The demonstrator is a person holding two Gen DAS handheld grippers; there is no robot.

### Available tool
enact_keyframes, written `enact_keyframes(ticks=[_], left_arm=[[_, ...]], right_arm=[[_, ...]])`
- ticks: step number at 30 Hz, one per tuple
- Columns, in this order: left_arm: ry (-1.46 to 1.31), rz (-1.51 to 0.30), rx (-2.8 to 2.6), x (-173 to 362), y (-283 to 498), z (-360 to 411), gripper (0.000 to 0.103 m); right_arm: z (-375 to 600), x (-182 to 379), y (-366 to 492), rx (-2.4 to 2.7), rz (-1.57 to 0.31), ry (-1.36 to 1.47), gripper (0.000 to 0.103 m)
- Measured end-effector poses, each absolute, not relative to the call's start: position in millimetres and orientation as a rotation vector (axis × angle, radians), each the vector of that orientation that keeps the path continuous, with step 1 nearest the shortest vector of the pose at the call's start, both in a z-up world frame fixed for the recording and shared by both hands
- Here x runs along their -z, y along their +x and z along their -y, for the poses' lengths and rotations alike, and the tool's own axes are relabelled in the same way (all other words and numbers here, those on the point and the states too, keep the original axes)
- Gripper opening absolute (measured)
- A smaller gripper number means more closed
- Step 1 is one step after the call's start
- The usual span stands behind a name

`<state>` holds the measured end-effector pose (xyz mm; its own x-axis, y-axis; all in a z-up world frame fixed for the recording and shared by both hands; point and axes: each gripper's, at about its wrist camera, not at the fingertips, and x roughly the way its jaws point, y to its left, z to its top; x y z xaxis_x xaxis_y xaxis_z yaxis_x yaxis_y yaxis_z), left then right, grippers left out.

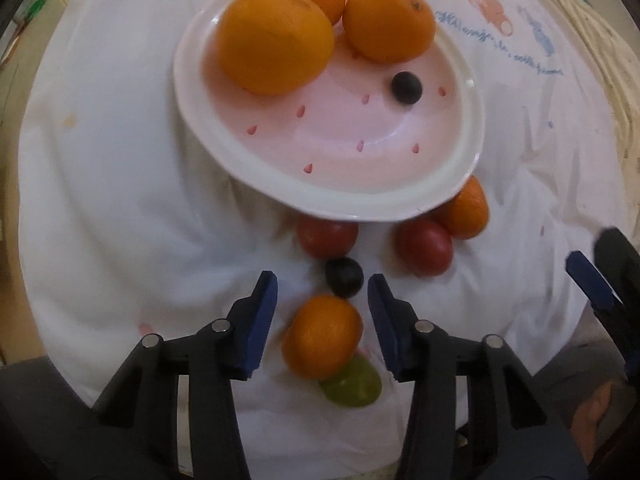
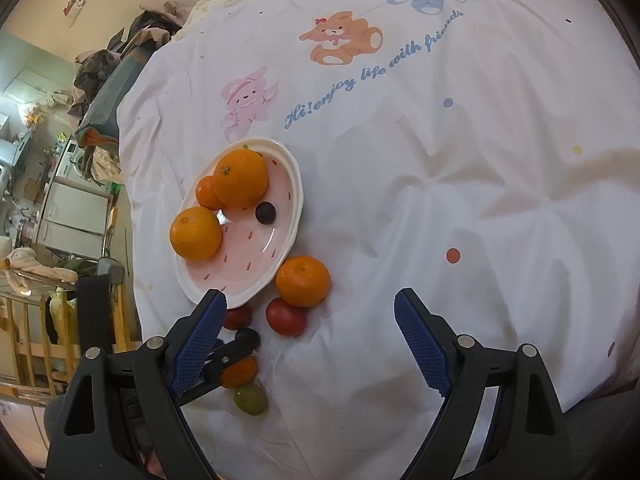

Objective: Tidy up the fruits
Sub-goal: 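Grasp a dark cherry tomato on the sheet with the left tool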

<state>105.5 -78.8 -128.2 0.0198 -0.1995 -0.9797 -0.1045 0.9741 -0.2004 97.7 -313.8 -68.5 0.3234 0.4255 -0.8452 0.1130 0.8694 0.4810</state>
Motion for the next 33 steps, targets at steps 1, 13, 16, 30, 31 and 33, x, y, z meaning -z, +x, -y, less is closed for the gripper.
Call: enact_keyframes(ticks=[1, 13, 16, 30, 31, 33], left_arm=[[-0.241, -1.553, 0.076, 130, 107, 80, 0.040], [-0.264, -1.604, 0.087, 134, 111, 85, 0.024], [-0.267, -1.597, 0.102, 134, 117, 91, 0.019], [-0.255, -1.392, 0.138, 42, 102, 65, 0.018], [-0.238, -1.374, 0.130, 34, 99, 55, 0.018], [-0.202, -1.346, 0.109, 26, 95, 47, 0.018]], right_arm=[[314, 69, 98, -0.217, -1.239, 0.507, 0.088], [314, 70, 99, -0.223, -1.247, 0.521, 0.088], [314, 70, 100, -0.219, -1.252, 0.515, 0.088], [314, 70, 99, -0.213, -1.250, 0.505, 0.088], [314, 70, 99, -0.213, -1.252, 0.503, 0.089], [315, 70, 98, -0.209, -1.253, 0.504, 0.088]])
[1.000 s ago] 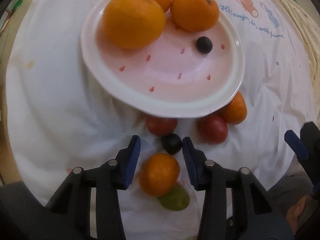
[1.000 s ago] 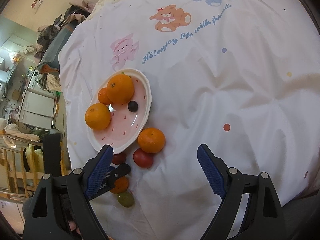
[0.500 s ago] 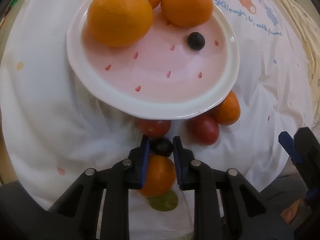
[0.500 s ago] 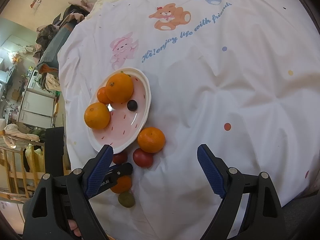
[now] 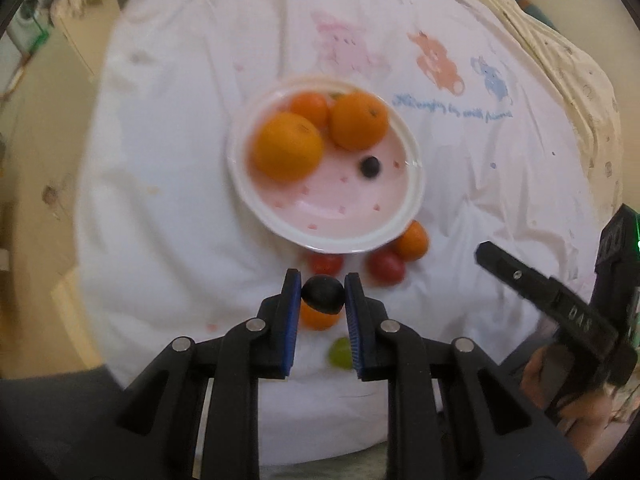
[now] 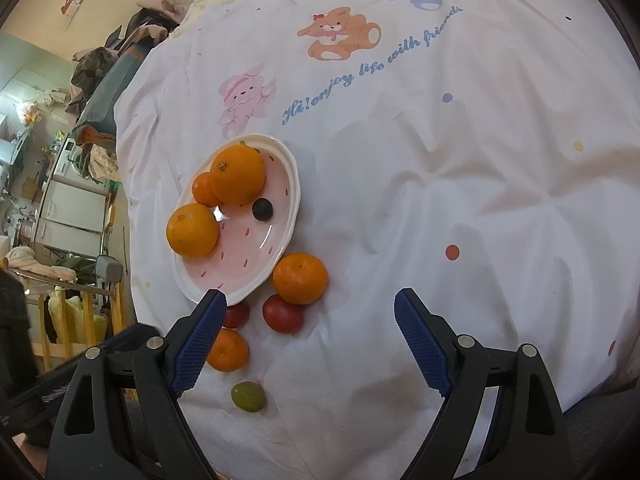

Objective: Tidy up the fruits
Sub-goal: 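Lift the dark tomato with the left tool while the right tool grasps a tangerine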

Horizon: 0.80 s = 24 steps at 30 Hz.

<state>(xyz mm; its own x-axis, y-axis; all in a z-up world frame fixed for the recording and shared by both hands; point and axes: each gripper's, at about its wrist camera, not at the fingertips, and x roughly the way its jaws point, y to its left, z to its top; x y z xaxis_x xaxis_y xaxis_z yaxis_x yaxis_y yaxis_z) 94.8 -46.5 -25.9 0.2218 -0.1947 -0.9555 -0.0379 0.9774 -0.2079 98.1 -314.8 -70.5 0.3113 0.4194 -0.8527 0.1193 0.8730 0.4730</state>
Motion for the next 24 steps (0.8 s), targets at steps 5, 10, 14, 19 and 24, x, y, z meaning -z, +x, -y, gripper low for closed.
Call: enact_keyframes(ticks=[5, 10, 14, 19, 24], left_arm=[[-0.183, -1.303, 0.072, 26, 79, 21, 0.018], [-0.181, -1.288, 0.056, 39, 72, 10, 0.018], [-0.228, -1.294, 0.073, 45, 70, 4, 0.018], [-0.228, -1.282, 0.089, 42, 69, 5, 0.018], [-0.214, -1.273, 0.092, 42, 71, 9, 0.018]], right_arm=[[315, 75, 98, -0.200, -1.266, 0.508, 0.088], [305, 80, 103, -0.208, -1.293, 0.443, 0.087], [284, 82, 114, -0.252, -1.319, 0.289, 0.078], [264, 101, 127, -0.293, -1.384, 0.165, 0.070], [249, 112, 136, -0.324, -1.411, 0.089, 0.067]])
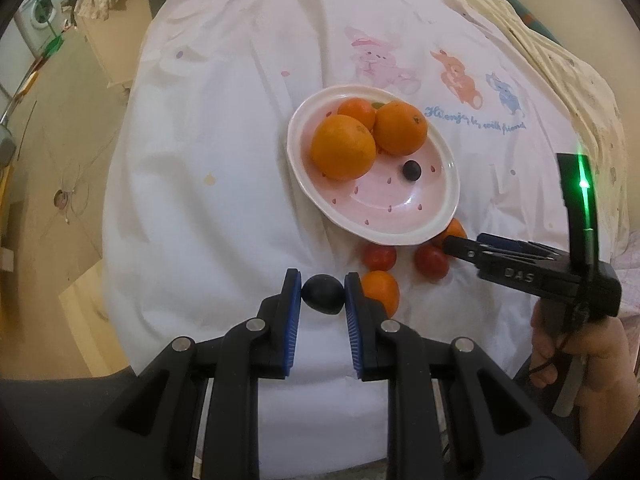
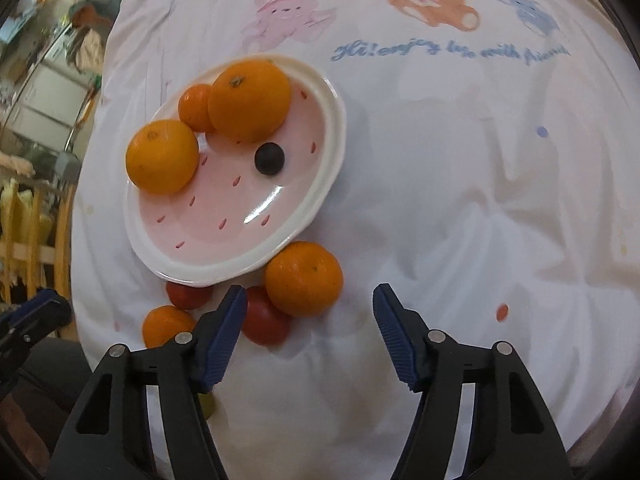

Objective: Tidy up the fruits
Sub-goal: 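Lift the dark tomato with the left tool while the right tool grasps a tangerine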

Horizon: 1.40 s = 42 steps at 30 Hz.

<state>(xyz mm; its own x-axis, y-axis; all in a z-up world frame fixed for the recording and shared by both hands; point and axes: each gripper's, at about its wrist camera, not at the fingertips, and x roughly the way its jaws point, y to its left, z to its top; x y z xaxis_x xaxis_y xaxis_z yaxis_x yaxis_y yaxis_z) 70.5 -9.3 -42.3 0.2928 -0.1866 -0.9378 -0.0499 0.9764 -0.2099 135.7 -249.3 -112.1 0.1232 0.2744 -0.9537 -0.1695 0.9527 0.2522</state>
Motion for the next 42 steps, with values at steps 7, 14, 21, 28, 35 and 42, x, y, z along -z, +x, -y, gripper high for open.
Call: enact_keyframes(ticks=[7, 14, 21, 28, 35, 42], left_arm=[[-0.221, -1.278, 0.091, 44, 71, 10, 0.018], [-0.215, -1.273, 0.082, 44, 70, 10, 0.018], [-0.196, -1.261, 0.069, 46, 71, 12, 0.018], [-0.169, -1.234, 0.047, 47, 72, 12, 0.018], [-0.161, -1.193, 0.011, 43, 71, 6, 0.018], [-0.160, -1.180, -0.011, 41, 69, 0, 0.018]], right_arm=[[245, 125, 145, -0.357, -1.446, 0.090, 0.046], [246, 117, 140, -0.361, -1.416, 0.062, 0.044], [271, 99, 131, -0.325, -1.360, 0.147, 0.044], [304, 79, 124, -0.295, -1.301, 0.244, 0.044], [315, 55, 117, -0.295, -1.235, 0.278, 0.044], [320, 28, 114, -0.327, -1.134, 0.330, 0.044]])
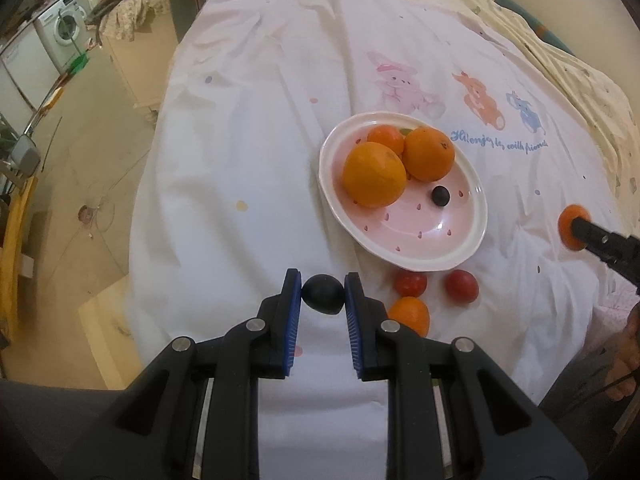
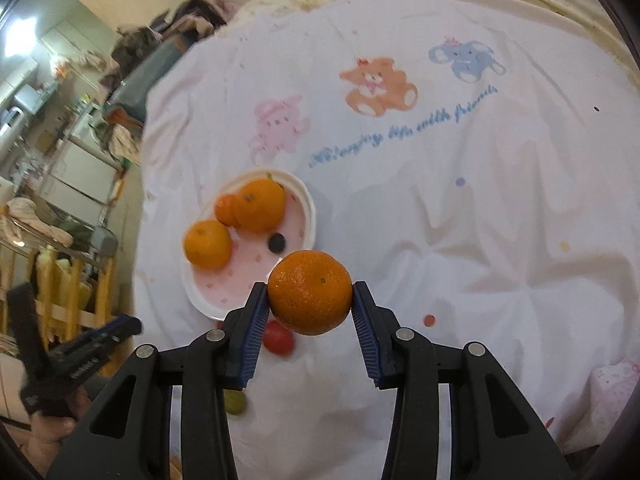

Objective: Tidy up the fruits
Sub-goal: 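Lift the dark tomato with the left tool while the right tool grasps a tangerine, then carry the tangerine over the plate with the right tool while the left lowers the dark tomato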

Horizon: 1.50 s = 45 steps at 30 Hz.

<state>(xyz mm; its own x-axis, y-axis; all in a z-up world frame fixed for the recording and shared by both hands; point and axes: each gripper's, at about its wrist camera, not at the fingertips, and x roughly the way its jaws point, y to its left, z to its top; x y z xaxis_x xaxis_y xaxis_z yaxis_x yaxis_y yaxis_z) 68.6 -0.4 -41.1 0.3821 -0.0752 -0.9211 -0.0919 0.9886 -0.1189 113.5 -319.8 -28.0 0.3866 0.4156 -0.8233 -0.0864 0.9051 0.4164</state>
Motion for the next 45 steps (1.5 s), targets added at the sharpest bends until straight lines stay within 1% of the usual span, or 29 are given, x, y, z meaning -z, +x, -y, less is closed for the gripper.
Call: enact_keyframes(ticks=[3, 9, 16, 21, 25, 29, 40, 45], left_arm=[[-0.181, -1.180, -0.010, 35, 68, 0, 0.018], [-0.172, -1.121, 0.020, 3, 82, 6, 0.018], [-0.135, -1.091, 0.036, -14, 114, 11, 0.018], [-0.124, -1.115, 0.045, -7, 135, 13, 0.018], [-0.169, -1.162, 0.048, 5, 149, 15, 0.018], [-0.158, -1.164, 0.050, 11, 158, 19, 0.018], [-0.175, -1.177, 0.008, 33, 172, 10, 0.018], [-0.226, -1.206, 0.004, 44, 175, 3, 0.018]], right_arm=[[316, 19, 113, -0.348, -1.090, 0.321, 0.044], [309, 0, 115, -0.399, -0.987, 0.341, 0.044], [295, 4, 127, -0.424, -0.993, 0.330, 0.044], [277, 13, 142, -0.441, -1.025, 0.266, 0.044], [267, 24, 152, -0.449, -1.058, 0.249, 0.044], [256, 31, 159, -0.465, -1.074, 0.219, 0.044], [244, 62, 175, -0.504, -1.168, 0.270, 0.044], [235, 78, 174, -0.535, -1.227, 0.293, 0.044]])
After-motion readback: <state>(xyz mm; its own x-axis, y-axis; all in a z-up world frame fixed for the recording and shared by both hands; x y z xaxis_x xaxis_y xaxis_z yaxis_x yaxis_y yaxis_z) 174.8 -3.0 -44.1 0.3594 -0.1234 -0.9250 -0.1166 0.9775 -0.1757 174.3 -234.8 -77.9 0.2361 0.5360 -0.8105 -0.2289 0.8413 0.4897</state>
